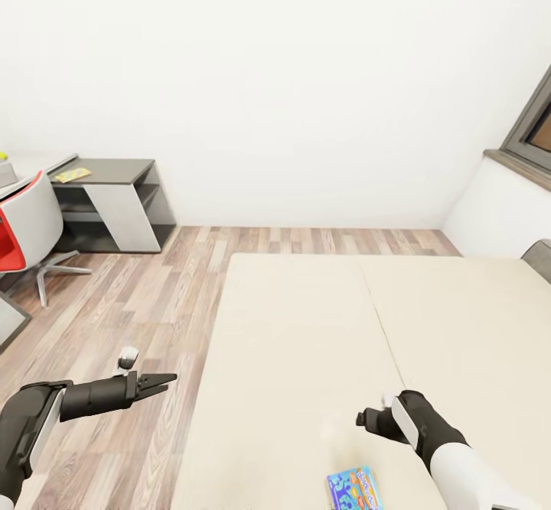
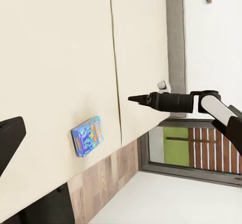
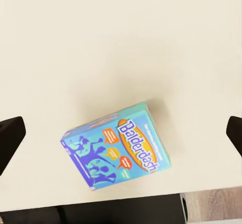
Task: Put all the toys in the child's room - the three board games (two on the bed and one on the table), the two jigsaw puzzles on the table, and the tennis ball on the table - inside the toy box on the table in the child's room.
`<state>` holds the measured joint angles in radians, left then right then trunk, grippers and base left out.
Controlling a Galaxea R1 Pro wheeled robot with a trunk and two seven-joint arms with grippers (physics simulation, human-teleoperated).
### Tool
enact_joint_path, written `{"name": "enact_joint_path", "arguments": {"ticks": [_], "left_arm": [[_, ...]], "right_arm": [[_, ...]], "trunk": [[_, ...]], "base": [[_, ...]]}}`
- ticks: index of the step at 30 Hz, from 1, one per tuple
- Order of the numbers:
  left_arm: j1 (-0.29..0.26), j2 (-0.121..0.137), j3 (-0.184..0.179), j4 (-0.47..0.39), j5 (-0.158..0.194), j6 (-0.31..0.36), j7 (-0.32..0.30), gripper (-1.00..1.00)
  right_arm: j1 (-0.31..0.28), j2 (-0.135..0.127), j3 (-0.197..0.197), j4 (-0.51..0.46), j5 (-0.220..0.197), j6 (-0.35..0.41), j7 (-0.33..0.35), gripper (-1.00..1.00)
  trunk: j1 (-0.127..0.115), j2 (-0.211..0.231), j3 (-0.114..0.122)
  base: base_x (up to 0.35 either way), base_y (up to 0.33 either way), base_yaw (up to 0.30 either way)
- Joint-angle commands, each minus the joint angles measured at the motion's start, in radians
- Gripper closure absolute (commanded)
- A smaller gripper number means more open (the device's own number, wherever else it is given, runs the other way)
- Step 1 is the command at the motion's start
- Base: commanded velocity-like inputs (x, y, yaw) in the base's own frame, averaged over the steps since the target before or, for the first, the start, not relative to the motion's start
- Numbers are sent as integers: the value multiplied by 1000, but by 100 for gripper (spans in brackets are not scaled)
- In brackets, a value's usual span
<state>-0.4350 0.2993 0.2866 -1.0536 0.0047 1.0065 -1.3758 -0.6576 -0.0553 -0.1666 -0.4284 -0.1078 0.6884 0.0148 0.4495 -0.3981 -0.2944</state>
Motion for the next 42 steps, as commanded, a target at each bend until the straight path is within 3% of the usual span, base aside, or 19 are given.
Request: {"name": "enact_joint_path", "arguments": {"ticks": [1, 20, 42], "left_arm": [[-1, 0, 0, 0, 1, 10, -3, -100], [-1, 0, 0, 0, 0, 10, -3, -100], [-1, 3, -1, -14, 7, 10, -17, -100]], "right_arm": [[-1, 0, -4, -1, -3, 6, 6, -100], [-3, -2, -3, -7, -4, 62, 31, -100], [-1, -3, -4, -9, -6, 52, 55, -100]], "trunk": [[0, -2, -3], [0, -2, -34], [0, -2, -36]], "base": [[0, 0, 0], [0, 0, 0], [0, 0, 0]]}}
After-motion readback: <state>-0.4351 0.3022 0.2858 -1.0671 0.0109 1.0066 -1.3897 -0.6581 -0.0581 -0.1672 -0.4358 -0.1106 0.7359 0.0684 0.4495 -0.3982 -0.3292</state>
